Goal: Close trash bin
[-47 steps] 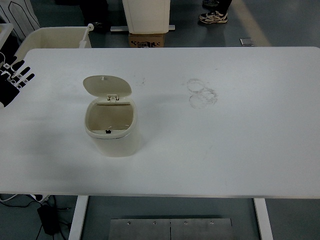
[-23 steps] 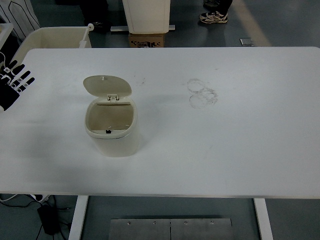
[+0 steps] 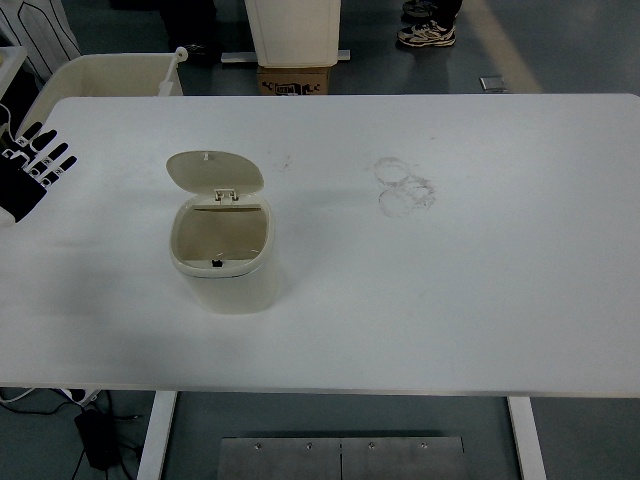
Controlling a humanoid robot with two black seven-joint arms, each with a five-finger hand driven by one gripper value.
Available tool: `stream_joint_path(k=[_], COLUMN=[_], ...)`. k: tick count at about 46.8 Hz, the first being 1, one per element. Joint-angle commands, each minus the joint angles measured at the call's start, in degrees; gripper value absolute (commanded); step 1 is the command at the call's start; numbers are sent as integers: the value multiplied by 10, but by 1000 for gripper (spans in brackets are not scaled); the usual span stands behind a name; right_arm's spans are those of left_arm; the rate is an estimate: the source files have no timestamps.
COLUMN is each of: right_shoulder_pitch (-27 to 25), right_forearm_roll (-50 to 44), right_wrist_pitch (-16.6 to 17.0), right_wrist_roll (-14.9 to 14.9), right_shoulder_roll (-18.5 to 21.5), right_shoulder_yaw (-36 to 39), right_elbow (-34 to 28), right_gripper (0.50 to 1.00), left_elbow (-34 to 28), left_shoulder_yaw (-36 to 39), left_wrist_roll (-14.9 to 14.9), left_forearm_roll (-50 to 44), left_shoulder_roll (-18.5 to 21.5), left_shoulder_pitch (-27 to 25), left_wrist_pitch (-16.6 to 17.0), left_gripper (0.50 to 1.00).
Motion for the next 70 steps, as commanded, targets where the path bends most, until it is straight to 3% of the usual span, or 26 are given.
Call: stream_joint_path(k=[1,52,70], right_shoulder_pitch=[0,0,0], right_forearm_roll=[0,-1,-1], right_wrist_pitch=[0,0,0], right_wrist_roll=[0,0,0], right_shoulder_roll=[0,0,0], right_shoulder_yaw=[0,-1,-1], right_elbow=[0,0,0], right_gripper=[991,991,991], left_elbow=[0,0,-4], left_shoulder_yaw=[1,4,6], left_wrist_roll=[0,2,11], left_forearm_roll=[0,3,69], left_shoulder_roll=[1,6,11], left_shoulder_pitch=[-1,-1,-10], left_wrist_pitch=[1,3,17], left_gripper=[1000,1000,1000])
